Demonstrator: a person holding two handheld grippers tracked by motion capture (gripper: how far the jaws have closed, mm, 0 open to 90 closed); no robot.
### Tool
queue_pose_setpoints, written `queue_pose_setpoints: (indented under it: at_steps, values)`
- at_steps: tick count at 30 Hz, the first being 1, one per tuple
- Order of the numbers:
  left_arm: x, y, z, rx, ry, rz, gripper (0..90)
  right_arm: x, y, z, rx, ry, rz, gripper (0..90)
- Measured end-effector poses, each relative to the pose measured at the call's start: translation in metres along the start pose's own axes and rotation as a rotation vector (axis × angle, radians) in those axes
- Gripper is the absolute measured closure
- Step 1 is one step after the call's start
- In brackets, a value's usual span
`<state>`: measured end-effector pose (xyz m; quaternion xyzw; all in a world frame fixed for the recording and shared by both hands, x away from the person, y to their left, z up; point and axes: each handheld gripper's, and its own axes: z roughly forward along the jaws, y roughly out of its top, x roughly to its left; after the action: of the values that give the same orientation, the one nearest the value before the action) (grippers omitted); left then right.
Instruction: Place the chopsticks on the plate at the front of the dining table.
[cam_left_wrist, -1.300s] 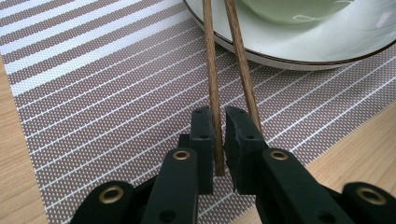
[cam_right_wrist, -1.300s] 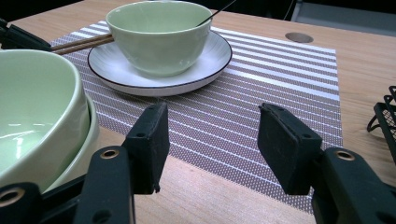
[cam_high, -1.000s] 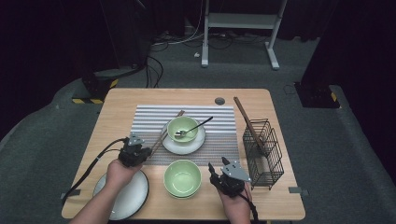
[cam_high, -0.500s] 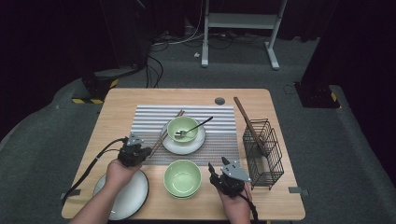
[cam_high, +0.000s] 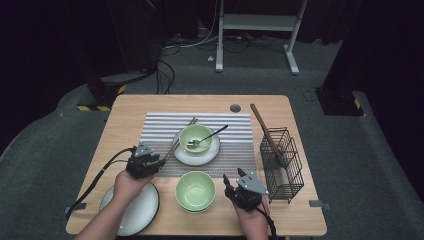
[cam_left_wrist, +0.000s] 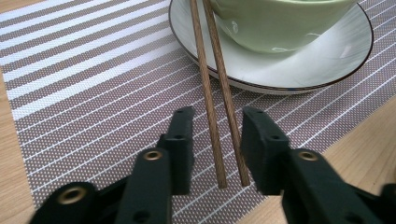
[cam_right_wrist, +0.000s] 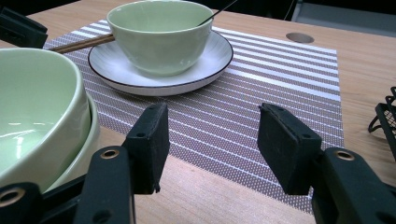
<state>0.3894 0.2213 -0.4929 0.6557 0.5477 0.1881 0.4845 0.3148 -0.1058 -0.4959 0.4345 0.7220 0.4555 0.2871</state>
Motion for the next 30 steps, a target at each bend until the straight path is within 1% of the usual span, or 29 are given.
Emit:
queue_pose_setpoints:
  at_steps: [1,3,5,6,7,8,10,11,12,13,14,16,17,21,30]
  values:
    - [0.001,0.0,0.002,0.01,0.001,0.005,60.6,0.0,0.0,0.0,-0.001,0.0,0.0,43.2]
    - [0.0,-0.001,0.005,0.019,0.005,0.003,57.9,0.0,0.0,0.0,-0.001,0.0,0.0,43.3]
    - [0.0,-0.002,0.007,0.043,0.0,0.025,57.0,0.0,0.0,0.0,0.0,0.0,0.0,43.3]
    - [-0.002,-0.002,0.009,0.037,0.004,0.022,57.1,0.0,0.0,0.0,0.0,-0.001,0.0,43.2]
    - [-0.003,-0.002,0.01,0.055,0.011,0.047,57.7,0.0,0.0,0.0,0.0,-0.001,0.0,43.2]
    - [-0.005,-0.002,0.012,0.047,0.008,0.04,58.6,0.0,0.0,0.0,0.0,-0.001,0.001,43.3]
    - [-0.006,-0.001,0.012,0.054,0.008,0.051,60.6,-0.001,0.0,0.0,-0.001,-0.001,0.002,43.2]
    - [-0.006,-0.001,0.012,0.054,0.008,0.051,61.7,-0.001,0.0,0.0,-0.001,-0.001,0.002,43.3]
    - [-0.007,-0.001,0.014,0.038,0.013,0.025,62.3,-0.001,0.0,0.0,-0.001,-0.001,0.002,43.3]
    - [-0.007,-0.001,0.014,0.038,0.013,0.025,63.2,-0.001,0.0,0.0,-0.002,-0.002,0.002,43.3]
    - [-0.006,-0.002,0.015,0.054,0.019,0.039,63.8,-0.001,0.0,0.0,-0.001,-0.002,0.003,43.3]
    - [-0.006,-0.004,0.016,0.055,0.021,0.036,65.4,-0.001,0.0,0.0,-0.001,-0.002,0.002,43.3]
    - [-0.006,-0.004,0.016,0.064,0.022,0.048,66.4,-0.001,0.0,0.0,-0.001,-0.002,0.002,43.3]
    - [-0.007,-0.005,0.016,0.07,0.019,0.047,71.2,-0.001,0.0,0.0,-0.002,-0.001,0.001,43.3]
    - [-0.009,-0.007,0.015,0.065,0.012,0.051,75.7,-0.001,0.0,0.0,0.0,0.0,0.0,43.3]
